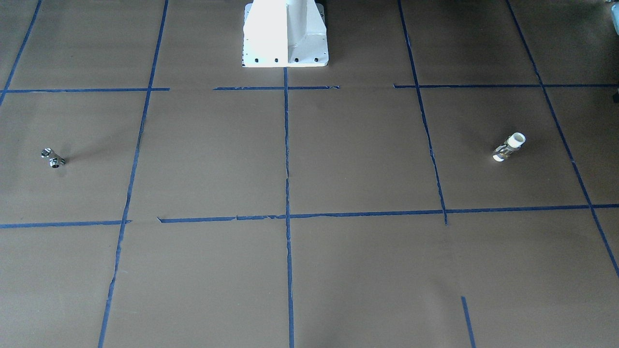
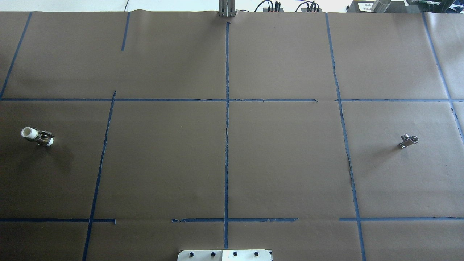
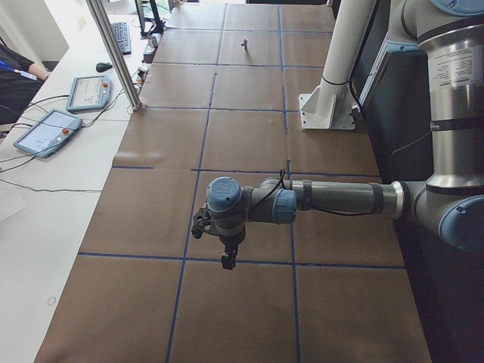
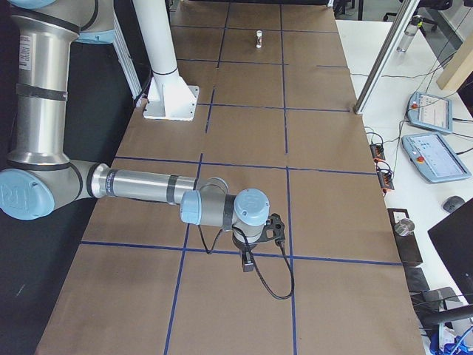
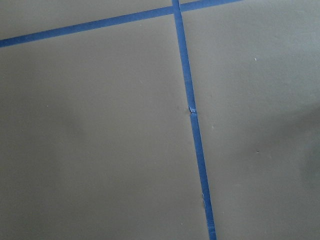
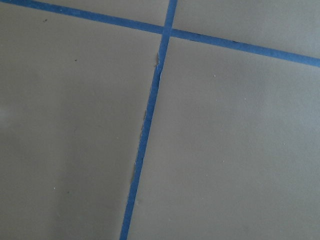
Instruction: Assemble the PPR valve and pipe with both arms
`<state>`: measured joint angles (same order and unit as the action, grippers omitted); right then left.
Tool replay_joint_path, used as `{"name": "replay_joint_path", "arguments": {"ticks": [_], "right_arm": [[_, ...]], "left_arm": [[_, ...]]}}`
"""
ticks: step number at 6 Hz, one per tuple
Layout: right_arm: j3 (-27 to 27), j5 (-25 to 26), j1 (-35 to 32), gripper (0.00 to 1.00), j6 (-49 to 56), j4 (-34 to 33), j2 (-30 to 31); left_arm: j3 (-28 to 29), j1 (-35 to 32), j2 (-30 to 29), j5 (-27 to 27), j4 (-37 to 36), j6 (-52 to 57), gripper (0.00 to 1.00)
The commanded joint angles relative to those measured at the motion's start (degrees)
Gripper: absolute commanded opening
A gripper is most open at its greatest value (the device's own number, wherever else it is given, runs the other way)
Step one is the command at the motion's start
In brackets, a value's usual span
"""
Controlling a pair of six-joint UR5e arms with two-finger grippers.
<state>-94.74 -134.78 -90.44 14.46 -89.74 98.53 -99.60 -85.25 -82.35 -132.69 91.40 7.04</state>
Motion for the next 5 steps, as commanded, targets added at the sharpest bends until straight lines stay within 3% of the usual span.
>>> {"name": "replay_joint_path", "arguments": {"ticks": [1,3,5], "right_arm": [[0.1,0.0,0.0,1.00,0.0,0.0,0.0],[0.1,0.0,0.0,1.00,0.0,0.0,0.0],[0.0,0.0,0.0,1.00,0.0,0.0,0.1]], "left_arm": [[1.2,0.2,-8.1,-0.2,1.5,-0.2,1.00],[-0.3,2.7,-7.9,-0.8,5.6,-1.1,1.00],[-1.7,10.3,-7.1,-1.1,10.8,-22.8,1.00]]}}
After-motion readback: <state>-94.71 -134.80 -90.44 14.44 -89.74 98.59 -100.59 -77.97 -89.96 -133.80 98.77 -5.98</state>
